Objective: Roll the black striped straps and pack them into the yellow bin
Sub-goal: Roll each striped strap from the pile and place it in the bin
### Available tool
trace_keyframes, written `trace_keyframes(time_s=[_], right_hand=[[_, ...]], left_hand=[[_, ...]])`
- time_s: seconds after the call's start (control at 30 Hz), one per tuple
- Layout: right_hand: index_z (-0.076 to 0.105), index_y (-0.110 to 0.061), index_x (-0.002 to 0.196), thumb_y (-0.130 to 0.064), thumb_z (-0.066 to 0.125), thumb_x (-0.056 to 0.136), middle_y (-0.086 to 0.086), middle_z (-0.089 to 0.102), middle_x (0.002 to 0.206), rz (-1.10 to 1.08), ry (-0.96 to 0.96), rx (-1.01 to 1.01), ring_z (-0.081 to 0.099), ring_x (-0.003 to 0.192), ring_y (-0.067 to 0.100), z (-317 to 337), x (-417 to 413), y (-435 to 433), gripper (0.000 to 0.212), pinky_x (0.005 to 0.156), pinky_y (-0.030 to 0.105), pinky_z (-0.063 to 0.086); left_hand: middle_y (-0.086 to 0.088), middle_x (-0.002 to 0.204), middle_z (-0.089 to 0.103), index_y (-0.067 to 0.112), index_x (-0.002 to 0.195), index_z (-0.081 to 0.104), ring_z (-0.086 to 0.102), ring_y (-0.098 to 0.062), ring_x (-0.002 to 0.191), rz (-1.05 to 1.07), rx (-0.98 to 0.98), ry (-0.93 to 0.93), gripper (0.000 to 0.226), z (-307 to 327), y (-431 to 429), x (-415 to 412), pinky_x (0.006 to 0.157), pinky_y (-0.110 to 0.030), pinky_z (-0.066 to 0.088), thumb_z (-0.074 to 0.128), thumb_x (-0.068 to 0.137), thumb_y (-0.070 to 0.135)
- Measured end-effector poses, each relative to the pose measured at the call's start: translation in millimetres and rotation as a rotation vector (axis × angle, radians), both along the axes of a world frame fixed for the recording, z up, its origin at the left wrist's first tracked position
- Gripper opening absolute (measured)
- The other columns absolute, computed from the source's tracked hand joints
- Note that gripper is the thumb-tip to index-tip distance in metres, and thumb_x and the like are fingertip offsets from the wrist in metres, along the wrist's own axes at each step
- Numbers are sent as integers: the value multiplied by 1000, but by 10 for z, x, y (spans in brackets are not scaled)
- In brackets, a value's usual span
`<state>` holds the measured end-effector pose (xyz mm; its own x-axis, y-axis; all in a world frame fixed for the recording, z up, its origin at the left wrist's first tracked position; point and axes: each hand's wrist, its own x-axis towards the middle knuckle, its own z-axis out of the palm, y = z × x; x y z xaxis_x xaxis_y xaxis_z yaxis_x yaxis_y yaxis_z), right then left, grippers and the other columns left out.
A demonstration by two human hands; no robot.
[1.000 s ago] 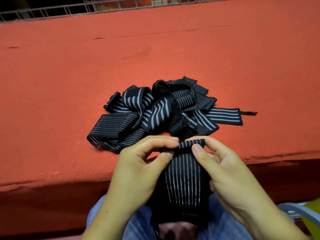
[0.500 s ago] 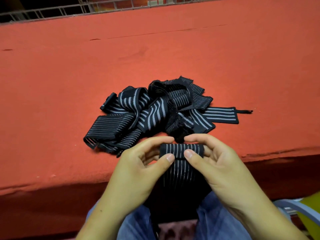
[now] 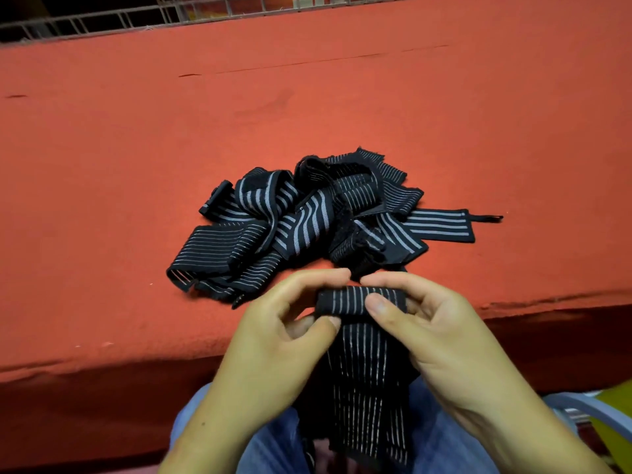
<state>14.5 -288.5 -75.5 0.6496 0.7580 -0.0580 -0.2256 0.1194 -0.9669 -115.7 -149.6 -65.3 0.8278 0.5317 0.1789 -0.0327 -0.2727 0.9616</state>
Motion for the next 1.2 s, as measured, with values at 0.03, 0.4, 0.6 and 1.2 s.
trace_keyframes(time_s=[0.03, 0.4, 0.6, 1.2], right_hand=[[80, -22, 103, -26, 76, 75, 11, 80, 96, 10, -12, 12, 74, 83, 17, -7, -1, -2, 28, 70, 24, 58], [67, -29, 122, -6, 52, 106, -16, 69, 128, 90, -456, -112, 58, 129, 3, 66, -176, 79, 33, 111, 27, 42], [59, -42, 130, -26, 57, 103, -5, 73, 115, 31, -363, -130, 70, 103, 19, 3, -90, 57, 31, 100, 55, 52], [62, -42, 108, -58, 60, 95, -12, 67, 84, 66, -212, -129, 63, 84, 11, -81, -102, 31, 21, 87, 47, 52]], left_hand=[[14, 132, 68, 25, 129, 64, 63, -1, 123, -45, -61, 21, 50, 10, -30, 0, 97, -14, 48, 65, 91, -7], [38, 142, 50, 50, 150, 33, 46, 14, 134, 46, -5, 120, 56, -42, -181, 47, 113, -25, 35, 48, 96, 46], [22, 131, 66, 34, 140, 55, 63, 4, 119, -19, 13, 120, 41, 30, -97, 7, 98, -15, 47, 60, 103, 18], [10, 107, 74, 37, 99, 75, 69, -4, 100, 85, 59, 50, 45, -46, -89, 29, 83, -15, 51, 73, 87, -7]])
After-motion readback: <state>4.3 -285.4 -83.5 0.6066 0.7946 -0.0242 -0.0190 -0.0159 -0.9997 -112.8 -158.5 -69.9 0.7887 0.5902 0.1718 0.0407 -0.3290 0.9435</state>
